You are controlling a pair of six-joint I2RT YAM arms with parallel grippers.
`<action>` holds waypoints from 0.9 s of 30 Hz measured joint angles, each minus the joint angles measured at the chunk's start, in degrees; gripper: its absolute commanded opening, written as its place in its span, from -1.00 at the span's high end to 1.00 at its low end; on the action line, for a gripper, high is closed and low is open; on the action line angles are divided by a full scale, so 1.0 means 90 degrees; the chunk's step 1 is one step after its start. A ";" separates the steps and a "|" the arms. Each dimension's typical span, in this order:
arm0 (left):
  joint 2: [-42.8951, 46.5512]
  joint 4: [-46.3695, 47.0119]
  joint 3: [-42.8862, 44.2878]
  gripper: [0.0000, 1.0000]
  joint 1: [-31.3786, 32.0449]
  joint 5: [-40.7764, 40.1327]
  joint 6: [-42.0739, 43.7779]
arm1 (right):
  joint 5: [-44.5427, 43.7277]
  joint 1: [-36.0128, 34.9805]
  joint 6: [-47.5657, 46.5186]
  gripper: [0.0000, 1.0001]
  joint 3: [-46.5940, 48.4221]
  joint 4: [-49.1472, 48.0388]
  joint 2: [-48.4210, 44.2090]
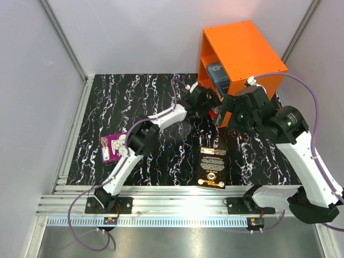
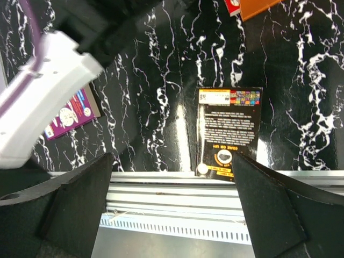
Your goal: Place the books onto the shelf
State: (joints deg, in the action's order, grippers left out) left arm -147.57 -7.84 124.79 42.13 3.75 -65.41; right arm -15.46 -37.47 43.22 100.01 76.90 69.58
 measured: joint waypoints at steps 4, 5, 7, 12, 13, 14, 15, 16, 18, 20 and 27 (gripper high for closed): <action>0.0612 -0.1666 -0.0075 -0.97 0.0039 -0.0563 0.0551 | 0.0078 0.0002 0.0068 -0.99 -0.0316 0.0017 -0.0192; 0.0777 -0.1999 -0.0114 -0.97 0.0049 -0.0687 0.0675 | 0.0131 0.0005 0.0087 -0.99 -0.0398 0.0029 -0.0245; 0.1044 -0.2586 -0.0126 -0.97 0.0080 -0.0996 0.0925 | 0.0187 0.0005 0.0114 -1.00 -0.0549 0.0041 -0.0338; 0.1651 -0.3866 -0.0138 -0.97 0.0117 -0.1855 0.1554 | 0.0364 0.0005 0.0202 -0.99 -0.0933 0.0068 -0.0593; 0.1802 -0.4036 -0.0214 -0.97 0.0104 -0.1984 0.1649 | 0.0408 0.0005 0.0204 -0.99 -0.0976 0.0068 -0.0631; 0.2047 -0.4075 -0.0483 -0.97 0.0083 -0.2076 0.1746 | 0.0486 0.0005 0.0204 -1.00 -0.1022 0.0075 -0.0678; 0.2395 -0.4172 -0.0916 -0.97 0.0044 -0.2149 0.1783 | 0.0578 0.0005 0.0194 -1.00 -0.1071 0.0080 -0.0712; 0.2715 -0.4262 -0.1309 -0.97 -0.0019 -0.2195 0.1792 | 0.0714 0.0005 0.0170 -1.00 -0.1132 0.0078 -0.0748; 0.3798 -0.4131 -0.2781 -0.97 -0.0308 -0.2280 0.1790 | 0.1015 0.0007 0.0126 -1.00 -0.1294 0.0075 -0.0758; 0.4894 -0.4306 -0.4180 -0.97 -0.0852 -0.2329 0.1780 | 0.1321 0.0005 0.0092 -1.00 -0.1549 0.0032 -0.0707; 0.7308 -0.4748 -0.6866 -0.97 -0.3130 -0.2713 0.1693 | 0.2535 -0.0007 -0.0143 -0.98 -0.2331 -0.0719 0.0206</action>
State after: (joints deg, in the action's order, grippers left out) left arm -81.80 -50.57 63.00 13.96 -20.67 -50.17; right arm 7.35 -37.54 41.93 79.02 70.43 71.44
